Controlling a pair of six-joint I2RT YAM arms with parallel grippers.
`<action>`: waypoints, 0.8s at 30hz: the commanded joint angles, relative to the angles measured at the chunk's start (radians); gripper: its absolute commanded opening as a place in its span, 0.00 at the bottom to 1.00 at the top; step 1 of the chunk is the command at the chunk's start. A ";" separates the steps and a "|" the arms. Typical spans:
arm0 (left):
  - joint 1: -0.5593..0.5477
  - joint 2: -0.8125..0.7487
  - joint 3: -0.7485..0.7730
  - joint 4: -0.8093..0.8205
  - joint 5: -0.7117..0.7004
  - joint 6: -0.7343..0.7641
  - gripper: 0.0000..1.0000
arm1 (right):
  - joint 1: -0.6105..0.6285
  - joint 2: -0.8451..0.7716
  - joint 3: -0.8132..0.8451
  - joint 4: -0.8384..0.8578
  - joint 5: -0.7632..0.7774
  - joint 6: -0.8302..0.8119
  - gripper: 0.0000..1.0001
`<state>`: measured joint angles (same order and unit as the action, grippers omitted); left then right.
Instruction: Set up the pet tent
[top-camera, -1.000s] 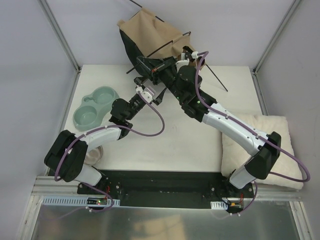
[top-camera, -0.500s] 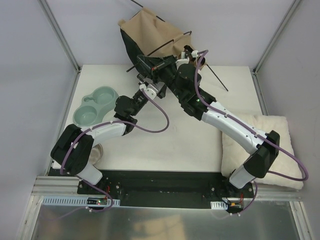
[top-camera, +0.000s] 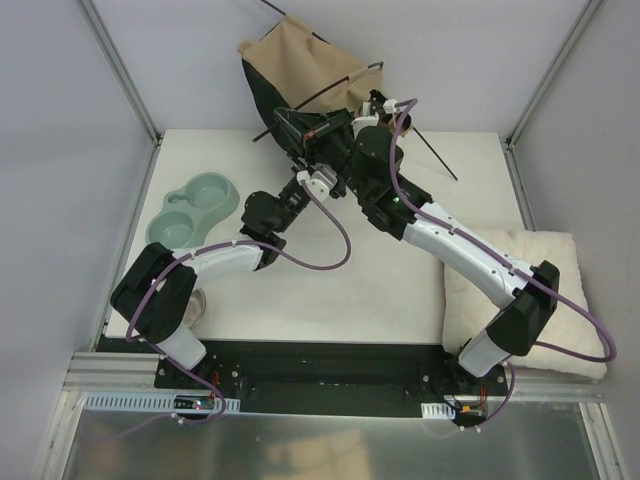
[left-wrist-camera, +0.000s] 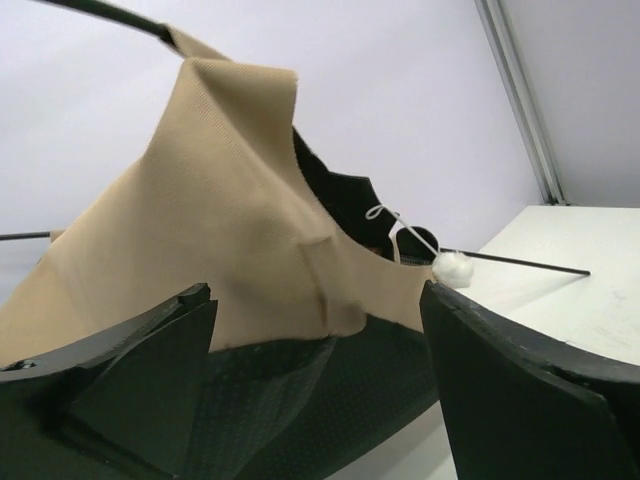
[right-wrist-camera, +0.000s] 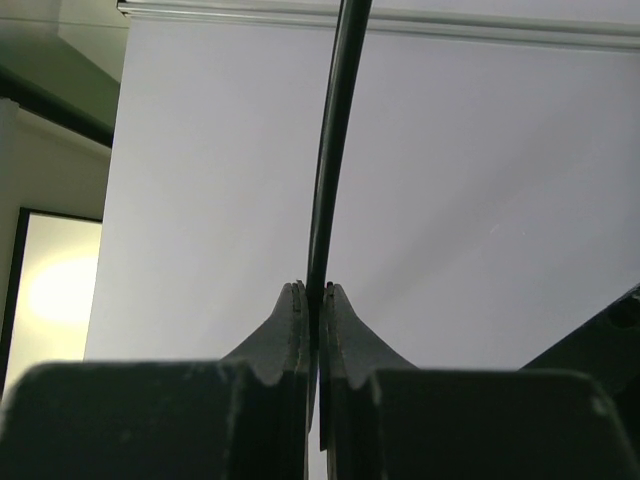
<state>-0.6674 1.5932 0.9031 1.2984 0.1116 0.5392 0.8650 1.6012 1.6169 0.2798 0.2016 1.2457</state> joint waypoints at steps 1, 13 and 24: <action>-0.017 -0.018 -0.007 0.090 -0.021 0.033 0.88 | 0.006 0.009 0.047 -0.002 -0.008 -0.005 0.00; -0.018 0.014 0.002 0.104 -0.029 0.036 0.55 | -0.004 -0.004 0.064 -0.013 -0.014 -0.005 0.00; -0.018 0.073 0.078 0.107 -0.075 0.045 0.49 | -0.007 -0.006 0.067 -0.011 -0.033 0.014 0.00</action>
<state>-0.6811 1.6470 0.9154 1.2976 0.0723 0.5709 0.8673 1.6024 1.6455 0.2687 0.1860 1.2613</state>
